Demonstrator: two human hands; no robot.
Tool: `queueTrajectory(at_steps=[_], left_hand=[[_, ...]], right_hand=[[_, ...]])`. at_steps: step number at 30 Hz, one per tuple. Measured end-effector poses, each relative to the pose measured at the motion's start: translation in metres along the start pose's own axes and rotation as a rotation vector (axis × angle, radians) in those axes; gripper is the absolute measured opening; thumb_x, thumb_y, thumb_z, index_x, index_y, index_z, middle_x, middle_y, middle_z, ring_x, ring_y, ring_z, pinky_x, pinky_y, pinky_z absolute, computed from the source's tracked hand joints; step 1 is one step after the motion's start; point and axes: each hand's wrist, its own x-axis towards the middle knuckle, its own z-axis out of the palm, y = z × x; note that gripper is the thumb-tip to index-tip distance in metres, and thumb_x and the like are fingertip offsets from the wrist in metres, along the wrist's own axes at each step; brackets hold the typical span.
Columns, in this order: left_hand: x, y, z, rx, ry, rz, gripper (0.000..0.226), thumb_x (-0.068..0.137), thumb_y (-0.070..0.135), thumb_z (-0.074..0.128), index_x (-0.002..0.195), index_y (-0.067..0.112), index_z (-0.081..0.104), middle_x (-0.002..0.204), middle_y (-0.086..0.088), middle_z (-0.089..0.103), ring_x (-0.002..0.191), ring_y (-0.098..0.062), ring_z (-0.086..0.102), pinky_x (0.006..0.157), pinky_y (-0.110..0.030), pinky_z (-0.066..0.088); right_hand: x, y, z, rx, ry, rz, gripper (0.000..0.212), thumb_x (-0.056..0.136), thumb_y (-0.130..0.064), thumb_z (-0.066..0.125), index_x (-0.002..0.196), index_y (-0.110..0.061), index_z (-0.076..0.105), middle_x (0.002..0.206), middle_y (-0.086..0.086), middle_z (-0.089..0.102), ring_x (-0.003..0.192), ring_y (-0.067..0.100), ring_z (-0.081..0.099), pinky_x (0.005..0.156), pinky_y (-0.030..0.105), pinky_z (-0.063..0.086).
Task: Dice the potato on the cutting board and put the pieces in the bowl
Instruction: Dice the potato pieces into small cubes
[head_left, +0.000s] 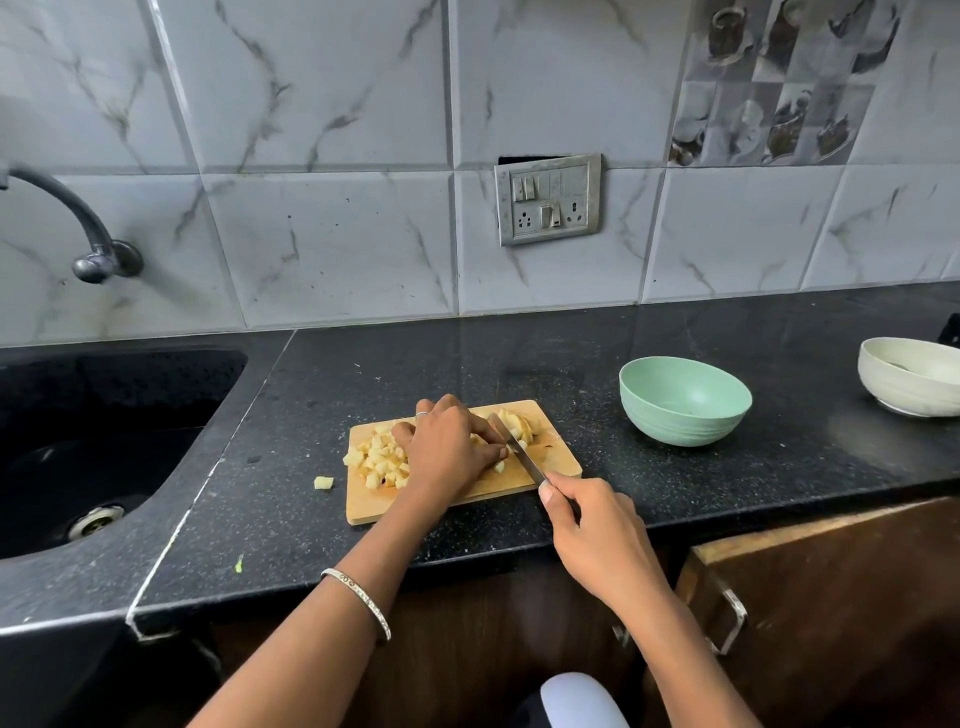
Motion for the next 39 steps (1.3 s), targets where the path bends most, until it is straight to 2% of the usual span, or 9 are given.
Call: queueTrajectory(at_steps=[3, 8, 10, 19, 22, 25, 30, 34, 39], left_hand=[[0.001, 0.002, 0.001, 0.003, 0.003, -0.011, 0.02, 0.074, 0.054, 0.076, 0.089, 0.041, 0.077, 0.113, 0.011, 0.056, 0.116, -0.02, 0.039, 0.08, -0.038, 0.022], [0.0, 0.001, 0.002, -0.016, 0.022, -0.016, 0.017, 0.076, 0.053, 0.075, 0.087, 0.039, 0.078, 0.11, 0.012, 0.055, 0.114, -0.019, 0.04, 0.079, -0.037, 0.019], [-0.001, 0.0, 0.004, -0.014, 0.054, -0.027, 0.015, 0.078, 0.05, 0.073, 0.083, 0.037, 0.078, 0.108, 0.012, 0.054, 0.111, -0.019, 0.041, 0.078, -0.037, 0.019], [0.001, -0.015, -0.016, 0.061, 0.049, -0.099, 0.008, 0.079, 0.045, 0.075, 0.08, 0.037, 0.074, 0.11, 0.01, 0.06, 0.118, -0.024, 0.044, 0.082, -0.04, 0.024], [0.005, -0.022, -0.025, 0.053, 0.009, -0.114, 0.004, 0.081, 0.039, 0.073, 0.084, 0.041, 0.072, 0.11, 0.012, 0.064, 0.119, -0.025, 0.045, 0.08, -0.041, 0.023], [0.008, -0.027, -0.028, 0.035, -0.038, -0.064, 0.014, 0.084, 0.037, 0.07, 0.097, 0.044, 0.069, 0.116, 0.014, 0.063, 0.122, -0.023, 0.046, 0.084, -0.042, 0.024], [0.012, -0.022, -0.029, 0.124, -0.235, 0.08, 0.031, 0.088, 0.042, 0.066, 0.118, 0.048, 0.063, 0.134, 0.014, 0.058, 0.13, -0.024, 0.042, 0.097, -0.049, 0.027], [0.01, -0.022, -0.023, 0.155, -0.202, 0.117, 0.019, 0.088, 0.038, 0.063, 0.105, 0.045, 0.068, 0.121, 0.015, 0.063, 0.121, -0.018, 0.05, 0.092, -0.044, 0.027], [0.01, -0.035, -0.022, 0.021, -0.128, 0.146, 0.013, 0.087, 0.035, 0.068, 0.098, 0.04, 0.064, 0.109, 0.018, 0.065, 0.112, -0.013, 0.057, 0.093, -0.04, 0.029]], right_hand=[[0.002, -0.005, -0.005, -0.021, -0.013, -0.007, 0.036, 0.107, -0.039, 0.041, 0.132, -0.024, 0.063, 0.125, 0.007, 0.065, 0.12, 0.032, 0.054, 0.095, 0.04, 0.044], [0.007, -0.01, -0.009, -0.069, -0.039, 0.007, 0.033, 0.106, -0.037, 0.044, 0.124, -0.023, 0.067, 0.117, 0.006, 0.066, 0.109, 0.029, 0.06, 0.09, 0.041, 0.051], [0.007, -0.009, -0.01, -0.067, -0.04, 0.014, 0.032, 0.105, -0.037, 0.046, 0.123, -0.021, 0.067, 0.122, 0.007, 0.066, 0.112, 0.031, 0.06, 0.093, 0.043, 0.051], [0.005, -0.003, -0.005, -0.059, -0.024, -0.029, 0.038, 0.105, -0.045, 0.042, 0.141, -0.042, 0.054, 0.137, -0.001, 0.062, 0.127, 0.029, 0.053, 0.101, 0.043, 0.047], [0.007, -0.006, -0.006, -0.034, 0.021, -0.032, 0.04, 0.105, -0.047, 0.04, 0.143, -0.044, 0.051, 0.137, -0.001, 0.061, 0.126, 0.028, 0.053, 0.1, 0.043, 0.047], [0.008, -0.01, -0.012, -0.077, 0.036, -0.027, 0.039, 0.105, -0.045, 0.042, 0.143, -0.042, 0.052, 0.138, -0.002, 0.061, 0.126, 0.03, 0.054, 0.099, 0.044, 0.048], [0.006, -0.011, -0.014, -0.15, -0.016, -0.025, 0.037, 0.106, -0.041, 0.043, 0.141, -0.04, 0.055, 0.136, -0.001, 0.062, 0.126, 0.03, 0.054, 0.097, 0.042, 0.048], [0.005, -0.01, -0.005, -0.079, -0.059, -0.048, 0.037, 0.105, -0.043, 0.043, 0.136, -0.033, 0.061, 0.133, -0.001, 0.064, 0.125, 0.029, 0.054, 0.098, 0.042, 0.048], [0.008, -0.008, 0.009, 0.004, -0.063, -0.046, 0.041, 0.103, -0.05, 0.044, 0.141, -0.038, 0.056, 0.137, -0.003, 0.062, 0.127, 0.025, 0.054, 0.101, 0.038, 0.046]])
